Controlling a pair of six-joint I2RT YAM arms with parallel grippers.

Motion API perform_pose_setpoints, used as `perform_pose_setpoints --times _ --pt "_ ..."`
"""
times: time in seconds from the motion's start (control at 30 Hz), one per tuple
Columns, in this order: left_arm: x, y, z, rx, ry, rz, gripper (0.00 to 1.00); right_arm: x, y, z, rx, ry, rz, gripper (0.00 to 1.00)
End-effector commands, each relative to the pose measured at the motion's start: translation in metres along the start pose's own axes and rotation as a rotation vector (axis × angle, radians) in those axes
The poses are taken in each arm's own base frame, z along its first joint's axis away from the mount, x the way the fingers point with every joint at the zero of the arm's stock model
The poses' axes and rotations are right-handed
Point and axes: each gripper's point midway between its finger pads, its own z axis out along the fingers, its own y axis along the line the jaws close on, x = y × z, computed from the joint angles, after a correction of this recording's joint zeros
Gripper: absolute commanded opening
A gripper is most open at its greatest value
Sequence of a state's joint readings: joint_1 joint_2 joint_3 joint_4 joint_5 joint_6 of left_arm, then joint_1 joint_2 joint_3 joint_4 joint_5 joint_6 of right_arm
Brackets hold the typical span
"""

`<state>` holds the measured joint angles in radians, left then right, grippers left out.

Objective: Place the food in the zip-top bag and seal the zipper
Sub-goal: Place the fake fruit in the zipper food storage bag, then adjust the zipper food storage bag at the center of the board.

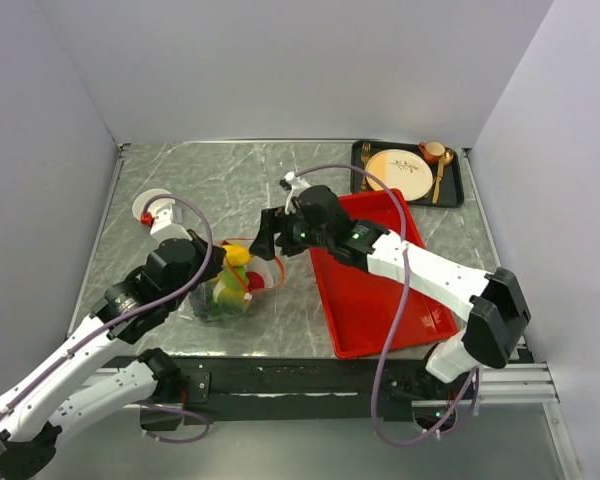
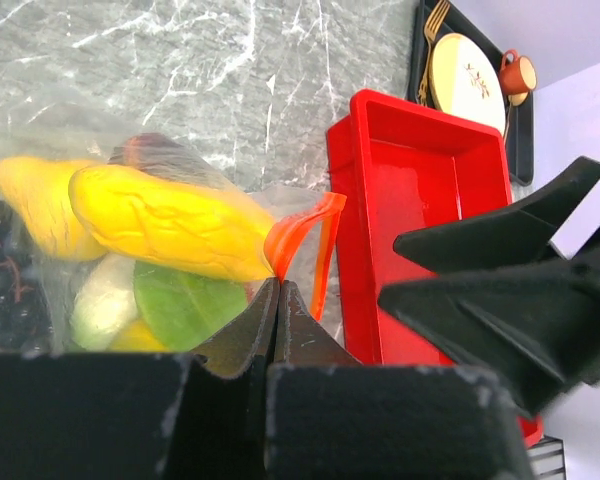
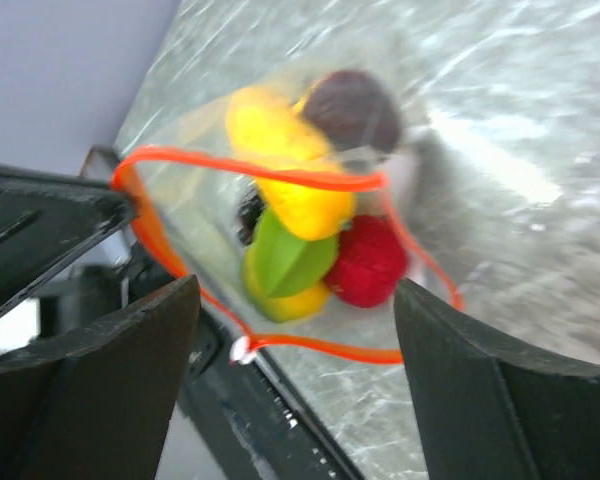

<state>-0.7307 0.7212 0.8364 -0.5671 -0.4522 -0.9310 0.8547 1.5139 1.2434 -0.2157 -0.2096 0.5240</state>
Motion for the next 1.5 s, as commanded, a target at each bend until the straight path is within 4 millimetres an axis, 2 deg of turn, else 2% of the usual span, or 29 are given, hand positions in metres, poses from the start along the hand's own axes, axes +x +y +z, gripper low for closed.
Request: perform_pose_setpoints --times 0.0,0.17,0.33,0.47,0.5,0.57,0.6,0.7,0.8,0.9,0.97,1.03,1.07,1.17,1.27,1.33,1.37,1.47 --pt "-0.023 -0.012 -0.009 0.039 -0.073 -0.060 0.01 0.013 -0.047 -0.001 0.207 0.021 0.016 0.81" --pt "-0.024 -0.011 -0.010 0.036 -0.077 -0.062 0.01 0.049 -0.075 0.013 0.310 0.135 0.096 0.69" --pt "-0.024 -0.011 -0.011 0.038 -0.078 -0.063 0.01 0.071 -0.081 0.023 0.305 0.186 0.141 0.64" --pt "-0.022 -0.011 -0.009 0.034 -0.072 -0.057 0.01 0.074 -0.078 0.030 0.279 0.198 0.152 0.57" --pt "-0.022 -0.010 -0.009 0.032 -0.072 -0.058 0.01 0.075 -0.078 0.032 0.276 0.199 0.151 0.48" --pt "-0.021 -0.011 -0.009 0.035 -0.069 -0.060 0.01 0.075 -0.077 0.035 0.262 0.209 0.148 0.40" --pt "-0.020 -0.010 -0.009 0.034 -0.068 -0.058 0.01 0.075 -0.074 0.036 0.249 0.211 0.144 0.33" --pt "-0.020 -0.010 -0.009 0.036 -0.067 -0.057 0.01 0.067 -0.064 0.035 0.199 0.194 0.134 0.21" --pt "-0.016 -0.008 -0.006 0.031 -0.058 -0.046 0.01 0.052 -0.055 0.029 0.181 0.158 0.120 0.15" --pt "-0.007 -0.011 -0.001 0.046 -0.024 -0.014 0.01 0.021 -0.037 0.007 0.157 0.054 0.094 0.15" --pt "0.006 -0.018 0.007 0.072 0.025 0.006 0.01 0.005 -0.031 0.000 0.139 -0.017 0.083 0.15" --pt "0.015 -0.024 0.014 0.094 0.060 0.027 0.01 -0.001 -0.026 -0.005 0.115 -0.054 0.076 0.15" --pt "0.026 -0.029 0.018 0.115 0.108 0.039 0.01 -0.001 -0.026 -0.005 0.112 -0.052 0.075 0.15" --pt "0.039 -0.045 0.030 0.166 0.169 0.075 0.01 0.000 -0.021 -0.002 0.087 -0.043 0.075 0.15" --pt "0.039 -0.045 0.031 0.141 0.172 0.066 0.01 0.003 -0.031 -0.002 0.139 -0.040 0.090 0.15" --pt "0.034 -0.042 0.029 0.135 0.147 0.053 0.01 0.010 -0.045 -0.003 0.201 -0.028 0.114 0.27" --pt "0.028 -0.041 0.025 0.135 0.123 0.045 0.01 0.014 -0.050 -0.004 0.224 -0.023 0.121 0.29" --pt "0.017 -0.032 0.018 0.099 0.082 0.036 0.01 0.032 -0.067 -0.001 0.278 0.017 0.145 0.49"
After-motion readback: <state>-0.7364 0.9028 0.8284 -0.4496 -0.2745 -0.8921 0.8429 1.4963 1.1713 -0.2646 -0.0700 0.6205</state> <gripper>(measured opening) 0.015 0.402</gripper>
